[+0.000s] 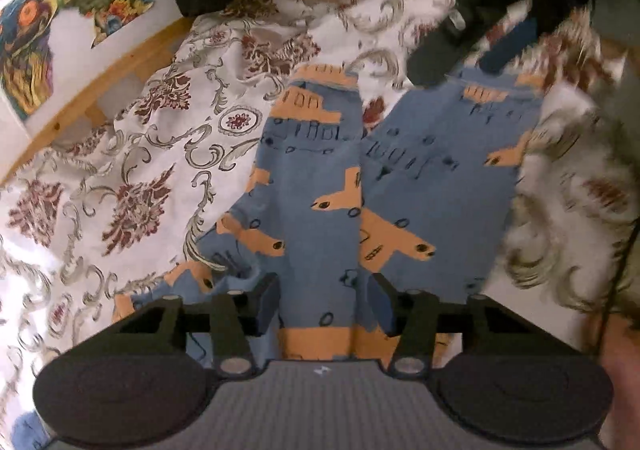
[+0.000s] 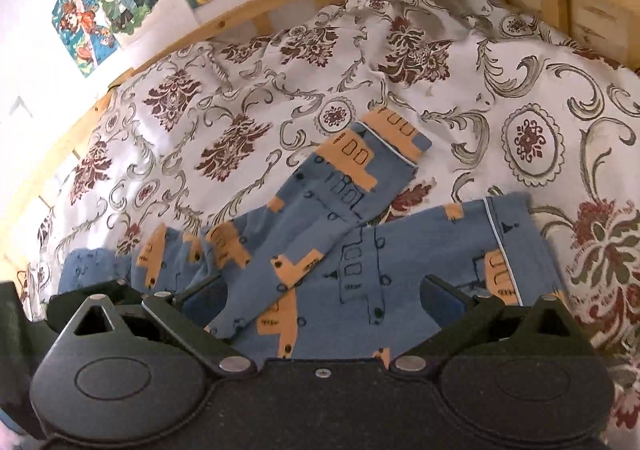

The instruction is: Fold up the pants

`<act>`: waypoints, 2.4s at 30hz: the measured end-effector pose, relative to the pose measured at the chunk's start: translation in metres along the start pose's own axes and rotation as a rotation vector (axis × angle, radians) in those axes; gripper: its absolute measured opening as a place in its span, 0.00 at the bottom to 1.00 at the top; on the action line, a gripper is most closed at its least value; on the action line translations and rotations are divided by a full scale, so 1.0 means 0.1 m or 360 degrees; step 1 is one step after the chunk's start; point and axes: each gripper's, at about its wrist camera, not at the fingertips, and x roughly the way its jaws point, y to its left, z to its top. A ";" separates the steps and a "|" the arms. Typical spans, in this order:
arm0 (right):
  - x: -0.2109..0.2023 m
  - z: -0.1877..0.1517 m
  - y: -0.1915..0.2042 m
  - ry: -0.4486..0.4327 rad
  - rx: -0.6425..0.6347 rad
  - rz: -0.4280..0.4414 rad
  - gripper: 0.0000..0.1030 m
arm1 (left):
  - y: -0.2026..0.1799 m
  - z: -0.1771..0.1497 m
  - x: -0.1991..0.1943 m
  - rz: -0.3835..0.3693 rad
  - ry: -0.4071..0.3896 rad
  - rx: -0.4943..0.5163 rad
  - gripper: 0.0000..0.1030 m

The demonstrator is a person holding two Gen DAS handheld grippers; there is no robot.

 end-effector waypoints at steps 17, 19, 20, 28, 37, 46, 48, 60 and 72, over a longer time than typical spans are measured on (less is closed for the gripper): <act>0.73 0.47 -0.31 0.0004 0.0033 0.0049 0.70 | 0.02 -0.09 0.25 -0.0009 0.0076 -0.0002 0.07; 0.88 0.59 -0.46 0.0000 0.0047 -0.0011 0.61 | 0.07 -0.08 0.24 -0.0030 0.0075 -0.0062 0.06; 0.95 0.64 -0.52 0.0002 0.0054 -0.0042 0.59 | 0.09 -0.07 0.23 -0.0038 0.0070 -0.0080 0.05; 1.26 0.75 -0.86 -0.0021 0.0101 -0.0023 0.50 | 0.21 -0.06 0.19 -0.0109 0.0063 -0.0190 0.05; 1.35 0.75 -0.85 0.0038 0.0100 0.0040 0.36 | 0.21 -0.06 0.18 -0.0106 0.0055 -0.0195 0.05; 1.43 0.68 -0.75 0.0113 0.0098 0.0033 0.35 | 0.22 -0.06 0.18 -0.0108 0.0059 -0.0202 0.05; 1.45 0.67 -0.75 0.0110 0.0106 0.0006 0.01 | 0.21 -0.06 0.19 -0.0107 0.0059 -0.0204 0.05; 1.12 0.66 -0.63 -0.0118 0.0180 0.0020 0.00 | 0.37 -0.02 0.01 -0.0102 -0.0012 -0.0296 0.04; 0.38 0.51 -0.61 -0.0323 0.0326 -0.0040 0.00 | 0.32 0.05 -0.22 -0.0131 -0.0106 -0.0232 0.04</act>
